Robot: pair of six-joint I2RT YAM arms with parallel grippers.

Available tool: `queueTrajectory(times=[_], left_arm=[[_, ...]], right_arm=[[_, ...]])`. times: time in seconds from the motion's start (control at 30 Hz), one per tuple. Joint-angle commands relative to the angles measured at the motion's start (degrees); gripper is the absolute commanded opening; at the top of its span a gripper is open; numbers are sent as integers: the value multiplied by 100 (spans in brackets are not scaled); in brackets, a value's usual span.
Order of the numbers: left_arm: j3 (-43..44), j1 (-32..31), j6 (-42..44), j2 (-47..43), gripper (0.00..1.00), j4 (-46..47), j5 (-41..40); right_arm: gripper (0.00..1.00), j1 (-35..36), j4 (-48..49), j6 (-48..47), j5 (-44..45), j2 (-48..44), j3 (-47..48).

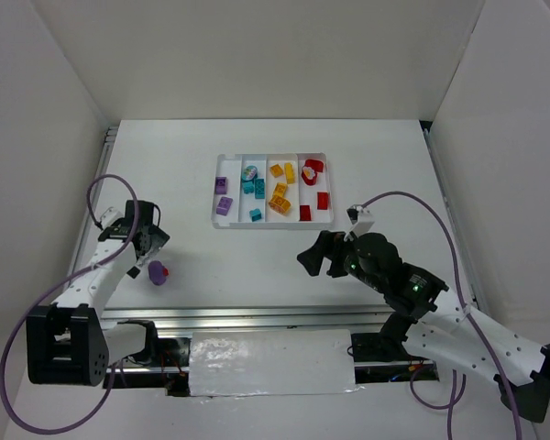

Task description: Sort the legos into containers by color

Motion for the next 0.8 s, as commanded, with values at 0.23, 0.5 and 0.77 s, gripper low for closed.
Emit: queueTrajectory(times=[0.23, 0.5, 0.77], left_arm=[[-623, 10, 451, -91, 95, 795, 897], [-957, 10, 460, -170, 61, 848, 853], [-966, 10, 574, -223, 10, 1111, 1081]], right_arm=[[100, 60, 450, -47, -216, -100, -164], [100, 60, 556, -47, -348, 14, -182], [99, 60, 661, -82, -461, 155, -164]])
